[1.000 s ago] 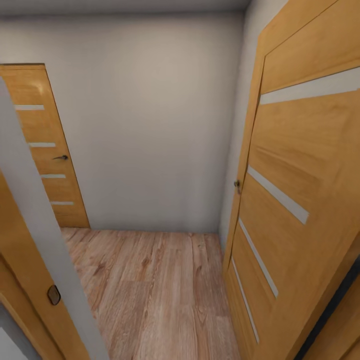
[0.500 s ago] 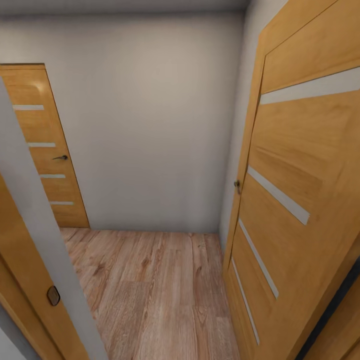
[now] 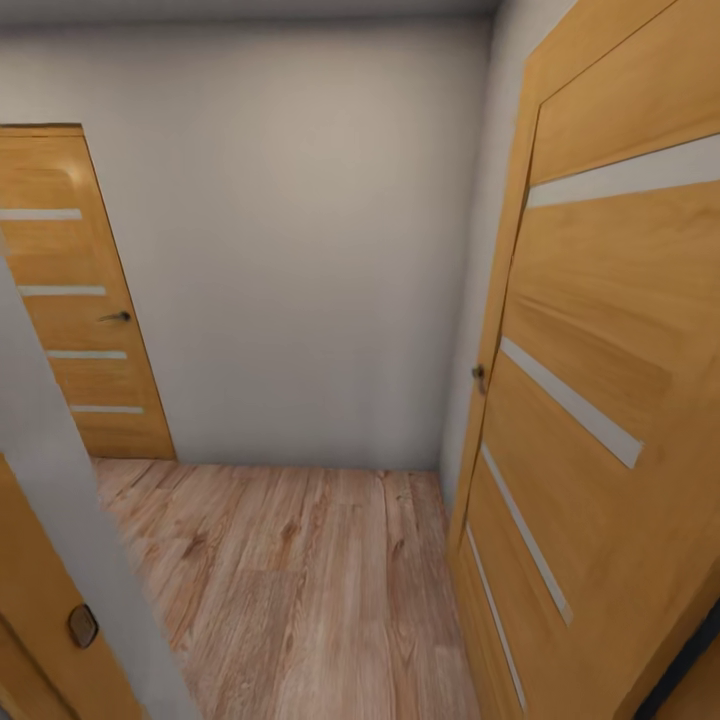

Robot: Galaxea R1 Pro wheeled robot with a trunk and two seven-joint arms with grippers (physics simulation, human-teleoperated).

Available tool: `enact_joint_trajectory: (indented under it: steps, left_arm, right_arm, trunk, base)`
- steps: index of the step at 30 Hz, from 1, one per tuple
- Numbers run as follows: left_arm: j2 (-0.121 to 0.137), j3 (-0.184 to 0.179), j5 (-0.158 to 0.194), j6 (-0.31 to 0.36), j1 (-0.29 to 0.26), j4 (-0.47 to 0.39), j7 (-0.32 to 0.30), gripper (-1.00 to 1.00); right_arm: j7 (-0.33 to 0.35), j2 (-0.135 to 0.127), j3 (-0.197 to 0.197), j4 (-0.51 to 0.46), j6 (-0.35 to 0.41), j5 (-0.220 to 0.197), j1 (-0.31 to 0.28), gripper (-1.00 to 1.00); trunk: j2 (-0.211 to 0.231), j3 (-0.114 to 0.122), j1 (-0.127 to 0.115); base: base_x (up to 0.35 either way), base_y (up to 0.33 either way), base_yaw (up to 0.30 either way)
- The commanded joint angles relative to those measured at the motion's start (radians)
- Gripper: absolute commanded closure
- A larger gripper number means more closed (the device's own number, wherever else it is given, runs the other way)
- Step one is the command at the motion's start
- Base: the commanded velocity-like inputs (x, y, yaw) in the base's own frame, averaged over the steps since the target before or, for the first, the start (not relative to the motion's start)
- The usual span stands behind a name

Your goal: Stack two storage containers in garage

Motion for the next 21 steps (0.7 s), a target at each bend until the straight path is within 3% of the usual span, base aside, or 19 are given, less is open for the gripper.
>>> enact_joint_trajectory:
  steps: [1, 5, 14, 21]
  left_arm:
    - [0.000, -0.001, 0.004, -0.004, -0.001, 0.001, 0.001, -1.00]
    - [0.000, -0.001, 0.004, -0.004, -0.001, 0.001, 0.001, -1.00]
    - [-0.003, -0.001, 0.004, -0.004, 0.000, 0.001, 0.002, -1.00]
    - [-0.001, -0.001, 0.004, -0.004, -0.001, 0.001, 0.004, -1.00]
  right_arm:
    - [0.002, 0.000, 0.000, 0.004, -0.007, 0.002, -0.002, -1.00]
    - [0.002, 0.000, 0.000, 0.004, -0.007, 0.002, -0.002, -1.00]
    - [0.002, 0.000, 0.000, 0.004, -0.007, 0.002, -0.002, -1.00]
    - [0.002, 0.000, 0.000, 0.004, -0.007, 0.003, -0.002, -1.00]
  trunk:
    - [-0.001, -0.001, 0.001]
    - [-0.001, -0.001, 0.001]
    - [-0.001, -0.001, 0.001]
    - [-0.001, -0.001, 0.001]
  base:
    - [0.315, 0.000, 0.000]
    - [0.240, 0.000, 0.000]
    - [0.054, 0.000, 0.000]
    - [0.249, -0.047, 0.000]
